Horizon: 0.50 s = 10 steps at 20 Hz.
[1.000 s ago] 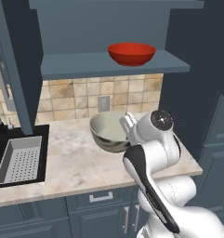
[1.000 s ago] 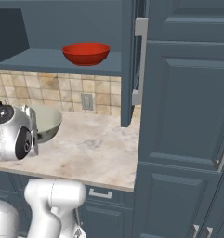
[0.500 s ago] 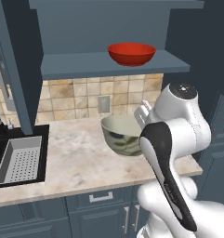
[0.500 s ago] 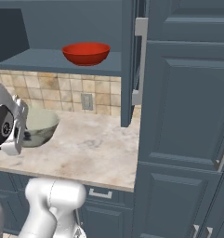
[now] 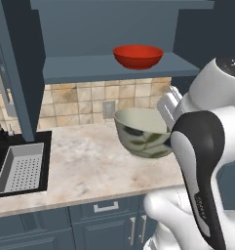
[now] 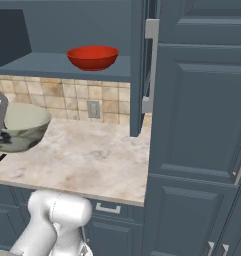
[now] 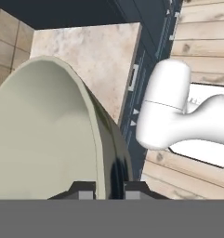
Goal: Open the cabinet. Pick the bowls from the counter and place them in the cabinet. Then close the cabinet.
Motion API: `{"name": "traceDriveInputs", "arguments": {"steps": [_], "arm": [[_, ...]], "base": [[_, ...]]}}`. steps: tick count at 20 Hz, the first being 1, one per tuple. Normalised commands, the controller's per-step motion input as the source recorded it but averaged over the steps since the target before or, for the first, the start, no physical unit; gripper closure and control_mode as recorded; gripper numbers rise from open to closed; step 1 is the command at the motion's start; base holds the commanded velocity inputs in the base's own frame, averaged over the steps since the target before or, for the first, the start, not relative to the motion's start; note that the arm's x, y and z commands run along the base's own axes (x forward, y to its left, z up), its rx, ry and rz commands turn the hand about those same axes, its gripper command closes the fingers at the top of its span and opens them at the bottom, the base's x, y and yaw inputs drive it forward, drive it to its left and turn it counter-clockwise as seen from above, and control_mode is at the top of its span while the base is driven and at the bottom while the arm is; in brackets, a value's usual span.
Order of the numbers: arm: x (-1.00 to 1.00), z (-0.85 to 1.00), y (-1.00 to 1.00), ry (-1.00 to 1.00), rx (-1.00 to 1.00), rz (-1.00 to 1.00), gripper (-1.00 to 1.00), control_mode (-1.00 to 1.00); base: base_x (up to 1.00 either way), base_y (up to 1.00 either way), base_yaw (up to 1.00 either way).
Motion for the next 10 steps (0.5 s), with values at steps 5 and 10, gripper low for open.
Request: {"name": "traceDriveInputs", "arguments": {"steps": [5,10], "arm": [[-0.08,0.61,0.00,-0.18,0.00,0.00,1.00,-1.00],[0.00,0.44,0.00,-0.26,0.05,0.00,1.00,-1.00]], "base": [[0.00,0.00,0.00],[0.00,0.00,0.00]]}}
